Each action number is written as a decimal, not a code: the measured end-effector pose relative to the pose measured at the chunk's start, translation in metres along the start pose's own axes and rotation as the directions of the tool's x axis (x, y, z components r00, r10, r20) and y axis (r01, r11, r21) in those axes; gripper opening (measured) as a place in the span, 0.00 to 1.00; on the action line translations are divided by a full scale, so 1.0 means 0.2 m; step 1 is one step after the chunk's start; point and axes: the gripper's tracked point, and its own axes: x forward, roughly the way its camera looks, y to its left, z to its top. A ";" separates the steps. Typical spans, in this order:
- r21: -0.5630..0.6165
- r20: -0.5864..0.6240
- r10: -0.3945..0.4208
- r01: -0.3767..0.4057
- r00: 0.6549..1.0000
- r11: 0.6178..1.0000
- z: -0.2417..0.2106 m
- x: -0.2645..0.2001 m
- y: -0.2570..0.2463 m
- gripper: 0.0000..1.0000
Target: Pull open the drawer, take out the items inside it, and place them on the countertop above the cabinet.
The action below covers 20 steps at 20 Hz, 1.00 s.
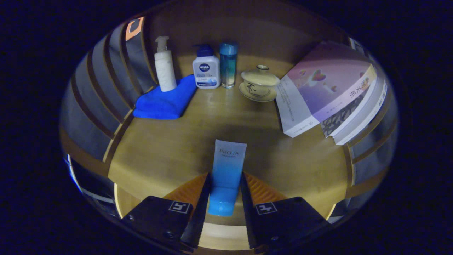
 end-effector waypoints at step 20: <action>-0.152 0.447 0.198 -0.144 0.872 0.978 -0.57 -0.95 0.22 0.77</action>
